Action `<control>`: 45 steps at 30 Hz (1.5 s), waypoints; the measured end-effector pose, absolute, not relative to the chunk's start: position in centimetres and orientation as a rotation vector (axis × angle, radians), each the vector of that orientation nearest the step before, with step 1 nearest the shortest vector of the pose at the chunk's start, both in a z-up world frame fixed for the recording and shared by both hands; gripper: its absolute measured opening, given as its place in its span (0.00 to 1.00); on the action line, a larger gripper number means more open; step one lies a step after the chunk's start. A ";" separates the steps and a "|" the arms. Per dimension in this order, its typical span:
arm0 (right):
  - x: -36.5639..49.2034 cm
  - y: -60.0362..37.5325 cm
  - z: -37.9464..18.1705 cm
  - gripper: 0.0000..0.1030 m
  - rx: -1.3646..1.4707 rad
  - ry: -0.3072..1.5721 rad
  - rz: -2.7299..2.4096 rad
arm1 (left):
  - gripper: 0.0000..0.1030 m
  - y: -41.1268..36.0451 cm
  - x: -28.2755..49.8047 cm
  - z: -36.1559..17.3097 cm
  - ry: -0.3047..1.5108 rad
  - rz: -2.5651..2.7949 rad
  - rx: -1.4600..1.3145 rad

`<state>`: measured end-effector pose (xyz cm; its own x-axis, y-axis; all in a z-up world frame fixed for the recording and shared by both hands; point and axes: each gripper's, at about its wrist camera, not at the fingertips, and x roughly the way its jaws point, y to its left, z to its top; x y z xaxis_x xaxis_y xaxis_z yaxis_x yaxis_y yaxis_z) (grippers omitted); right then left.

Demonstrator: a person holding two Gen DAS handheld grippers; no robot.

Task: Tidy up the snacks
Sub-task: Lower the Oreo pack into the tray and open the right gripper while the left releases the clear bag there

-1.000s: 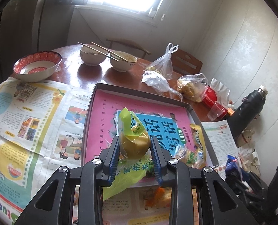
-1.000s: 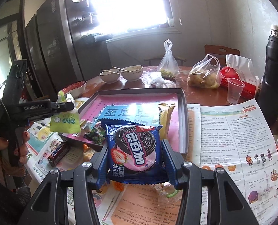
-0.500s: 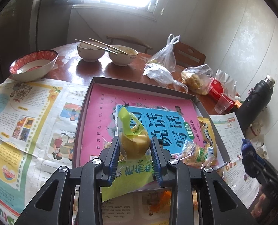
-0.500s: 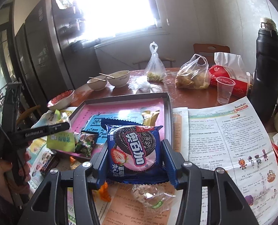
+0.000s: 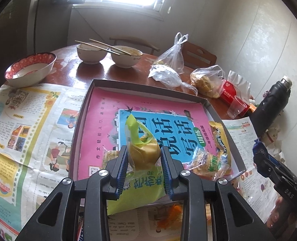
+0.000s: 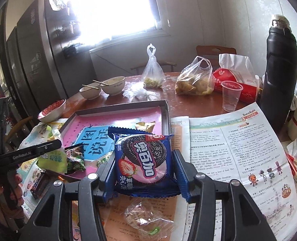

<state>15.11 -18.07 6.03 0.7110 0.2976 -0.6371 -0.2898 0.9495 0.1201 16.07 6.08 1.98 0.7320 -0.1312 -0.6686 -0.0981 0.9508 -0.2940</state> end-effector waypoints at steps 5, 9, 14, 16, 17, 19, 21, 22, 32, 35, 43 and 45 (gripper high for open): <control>15.6 -18.1 5.7 0.50 0.009 0.715 0.321 | 0.32 6.0 16.1 1.8 0.754 -0.026 -0.321; 16.2 -17.9 5.4 0.50 0.008 0.721 0.322 | 0.32 6.0 16.2 1.7 0.758 -0.032 -0.320; 17.0 -17.7 4.8 0.50 0.023 0.737 0.318 | 0.32 5.7 16.3 1.6 0.762 -0.035 -0.310; 17.4 -17.8 4.5 0.50 0.036 0.747 0.319 | 0.32 5.6 16.3 1.6 0.763 -0.035 -0.307; 17.6 -17.8 4.3 0.50 0.034 0.751 0.313 | 0.32 5.6 16.3 1.6 0.763 -0.036 -0.306; 17.9 -17.6 4.0 0.50 0.024 0.760 0.304 | 0.32 5.5 16.3 1.5 0.764 -0.036 -0.304; 18.2 -17.5 3.7 0.50 0.018 0.771 0.292 | 0.33 5.4 16.3 1.5 0.768 -0.035 -0.302; 18.4 -17.4 3.4 0.50 0.017 0.775 0.292 | 0.33 5.4 16.4 1.4 0.769 -0.033 -0.300; 18.5 -16.5 2.9 0.50 -0.038 0.771 0.272 | 0.33 5.2 16.7 0.9 0.787 -0.036 -0.300; 18.3 -16.1 2.8 0.50 -0.054 0.765 0.277 | 0.33 5.2 16.7 0.9 0.788 -0.037 -0.299; 18.3 -15.3 2.3 0.50 -0.040 0.787 0.333 | 0.33 5.1 16.7 0.8 0.789 -0.040 -0.300; 18.3 -15.1 2.3 0.50 -0.037 0.788 0.342 | 0.33 5.1 16.7 0.8 0.790 -0.041 -0.298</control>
<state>18.30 -15.12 2.30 0.6530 0.2874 -0.7007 -0.3147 0.9445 0.0941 16.71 5.08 0.77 0.7050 -0.1472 -0.6938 -0.0746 0.9574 -0.2790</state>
